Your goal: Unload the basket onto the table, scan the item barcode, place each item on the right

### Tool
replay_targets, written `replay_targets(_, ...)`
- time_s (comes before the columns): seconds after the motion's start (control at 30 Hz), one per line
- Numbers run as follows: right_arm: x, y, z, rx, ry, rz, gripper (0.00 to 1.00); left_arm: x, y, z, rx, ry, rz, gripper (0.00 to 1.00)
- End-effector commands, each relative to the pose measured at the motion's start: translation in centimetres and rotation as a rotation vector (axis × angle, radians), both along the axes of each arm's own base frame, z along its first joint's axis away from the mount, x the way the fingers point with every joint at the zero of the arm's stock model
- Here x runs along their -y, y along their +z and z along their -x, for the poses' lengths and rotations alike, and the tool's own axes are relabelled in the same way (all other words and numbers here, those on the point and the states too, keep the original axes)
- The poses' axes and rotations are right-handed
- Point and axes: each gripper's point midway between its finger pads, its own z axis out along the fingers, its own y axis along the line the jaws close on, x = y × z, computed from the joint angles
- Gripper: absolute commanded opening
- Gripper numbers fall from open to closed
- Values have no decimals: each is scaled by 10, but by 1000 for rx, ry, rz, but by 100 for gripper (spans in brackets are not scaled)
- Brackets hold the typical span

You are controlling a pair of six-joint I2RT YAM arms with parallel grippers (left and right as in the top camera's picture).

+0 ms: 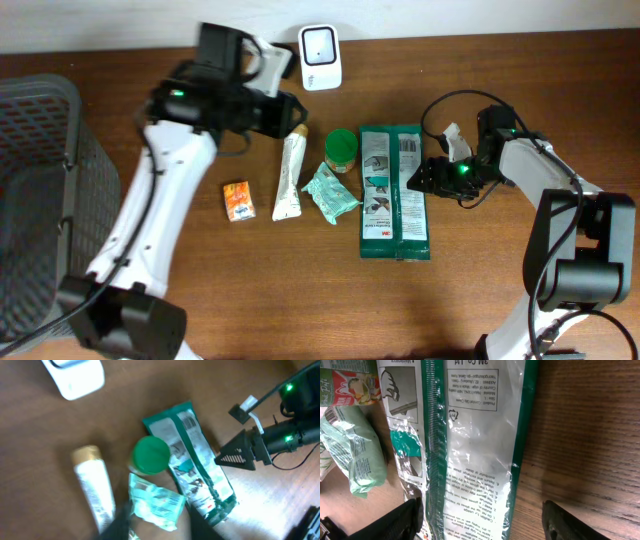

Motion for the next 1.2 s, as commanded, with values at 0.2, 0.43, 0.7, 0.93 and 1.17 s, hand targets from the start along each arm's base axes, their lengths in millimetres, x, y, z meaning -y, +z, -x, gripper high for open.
replay_targets(0.2,-1,1,-3,-2,-12,-17,68,86,-108,28,-278,79,-100,0)
replay_targets(0.43,-1,1,-3,0,-12,-17,68,125,-171,43,-389,39,-122,0)
replay_targets(0.7,0,1,-4,1,-12,-13,68,139,-188,50,-320,-9,-209,0)
replay_targets(0.93,0,1,-4,4,-12,-13,68,136,-214,55,-257,58,-366,0)
replay_targets(1.17,-1,-4,2,-29,-34,-19,65,133,-241,58,-299,89,-389,0)
